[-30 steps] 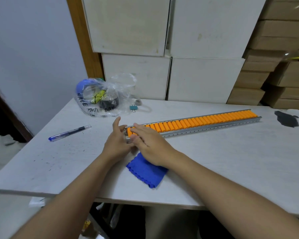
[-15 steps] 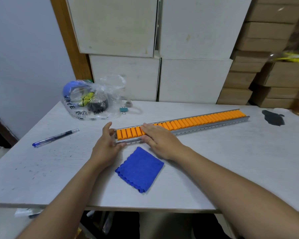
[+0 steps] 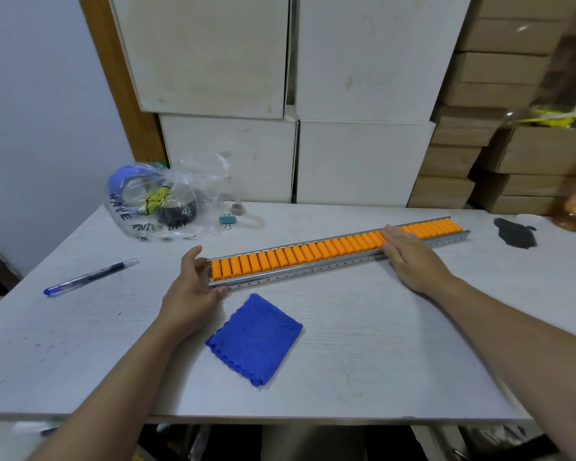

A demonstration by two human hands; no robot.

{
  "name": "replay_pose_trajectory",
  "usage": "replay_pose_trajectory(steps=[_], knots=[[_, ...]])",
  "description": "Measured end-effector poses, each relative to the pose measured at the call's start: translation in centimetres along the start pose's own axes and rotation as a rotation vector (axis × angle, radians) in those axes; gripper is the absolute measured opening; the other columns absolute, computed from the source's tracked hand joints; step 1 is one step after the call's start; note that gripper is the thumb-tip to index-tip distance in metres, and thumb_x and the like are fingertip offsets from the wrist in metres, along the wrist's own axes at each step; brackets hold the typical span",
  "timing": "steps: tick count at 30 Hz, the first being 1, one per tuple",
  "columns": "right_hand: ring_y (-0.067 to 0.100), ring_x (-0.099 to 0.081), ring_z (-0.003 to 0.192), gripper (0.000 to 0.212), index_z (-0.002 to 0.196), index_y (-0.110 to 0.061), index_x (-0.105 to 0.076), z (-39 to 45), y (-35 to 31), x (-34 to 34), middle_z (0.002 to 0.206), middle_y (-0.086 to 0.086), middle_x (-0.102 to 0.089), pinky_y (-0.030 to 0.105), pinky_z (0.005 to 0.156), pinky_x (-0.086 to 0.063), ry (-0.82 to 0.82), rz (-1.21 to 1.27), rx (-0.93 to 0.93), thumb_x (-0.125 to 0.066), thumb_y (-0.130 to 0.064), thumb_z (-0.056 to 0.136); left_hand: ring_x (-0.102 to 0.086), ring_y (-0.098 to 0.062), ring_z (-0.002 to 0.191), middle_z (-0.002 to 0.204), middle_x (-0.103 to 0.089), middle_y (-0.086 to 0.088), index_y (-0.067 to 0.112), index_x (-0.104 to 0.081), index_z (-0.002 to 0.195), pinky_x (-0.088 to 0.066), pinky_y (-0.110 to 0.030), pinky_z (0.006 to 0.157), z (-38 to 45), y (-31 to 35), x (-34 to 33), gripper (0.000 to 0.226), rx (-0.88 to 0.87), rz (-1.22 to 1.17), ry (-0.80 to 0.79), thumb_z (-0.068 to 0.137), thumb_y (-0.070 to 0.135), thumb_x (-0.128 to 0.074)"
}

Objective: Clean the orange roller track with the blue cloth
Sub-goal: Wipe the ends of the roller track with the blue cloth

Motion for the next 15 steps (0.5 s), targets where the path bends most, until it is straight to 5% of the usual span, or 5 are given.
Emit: replay_pose_trajectory(steps=[5, 8, 15], knots=[[0.027, -0.027, 0.138, 0.055, 0.140, -0.009, -0.037, 0.6, 5.1, 1.5, 0.150, 0.012, -0.034, 0.041, 0.112, -0.022, 0.024, -0.050, -0.213, -0.032, -0.044, 0.099, -0.045, -0.025, 0.127, 0.142, -0.043, -0.003, 0.031, -0.015, 0.141, -0.036, -0.047, 0.104, 0.3, -0.4, -0.1, 0.085, 0.003, -0.015, 0.010, 0.078, 0.021, -0.071], [0.031, -0.044, 0.119, 0.056, 0.118, -0.011, -0.049, 1.1, 7.3, 2.4, 0.126, 0.014, -0.053, 0.045, 0.100, -0.033, 0.054, -0.099, -0.292, -0.023, -0.055, 0.094, -0.045, -0.025, 0.126, 0.141, -0.044, -0.004, 0.030, -0.016, 0.140, -0.037, -0.047, 0.102, 0.4, -0.8, -0.2, 0.084, -0.002, -0.009, 0.023, 0.078, 0.020, -0.071], [0.028, -0.028, 0.136, 0.065, 0.138, -0.006, -0.038, 2.8, 10.0, 3.9, 0.144, 0.016, -0.039, 0.048, 0.114, 0.000, 0.046, -0.160, -0.631, -0.014, -0.051, 0.098, -0.047, -0.026, 0.124, 0.139, -0.047, -0.006, 0.024, -0.020, 0.141, -0.037, -0.043, 0.099, 0.4, -0.5, -0.3, 0.081, -0.020, 0.047, 0.027, 0.079, 0.016, -0.071]])
Point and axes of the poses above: each hand's wrist, its own z-axis towards the middle knuckle, its own x-axis out of the back of the hand, y = z × x, the point moved 2 cm from there along z, towards the middle knuckle
